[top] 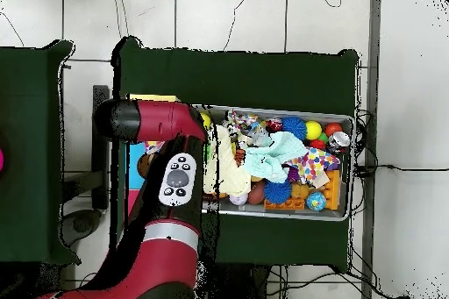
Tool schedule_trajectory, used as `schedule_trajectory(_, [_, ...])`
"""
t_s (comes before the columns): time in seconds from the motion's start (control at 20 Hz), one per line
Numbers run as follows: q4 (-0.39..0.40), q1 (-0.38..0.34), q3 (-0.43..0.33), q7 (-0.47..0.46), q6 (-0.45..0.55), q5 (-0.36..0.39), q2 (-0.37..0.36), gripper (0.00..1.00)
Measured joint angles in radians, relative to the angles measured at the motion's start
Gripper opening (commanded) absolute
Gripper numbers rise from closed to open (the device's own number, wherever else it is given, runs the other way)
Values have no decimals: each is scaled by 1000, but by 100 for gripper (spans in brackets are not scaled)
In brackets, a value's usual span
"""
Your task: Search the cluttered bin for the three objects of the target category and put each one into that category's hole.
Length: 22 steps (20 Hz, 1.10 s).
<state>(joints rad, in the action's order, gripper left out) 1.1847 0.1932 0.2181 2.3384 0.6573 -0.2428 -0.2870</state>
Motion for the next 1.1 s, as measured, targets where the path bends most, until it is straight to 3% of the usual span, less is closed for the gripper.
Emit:
schedule_trajectory(0.05, [-3, 0, 0, -1, 2, 2, 2, 0])
schedule_trajectory(1.1, [-29, -1, 0, 0, 40, 12, 14, 0])
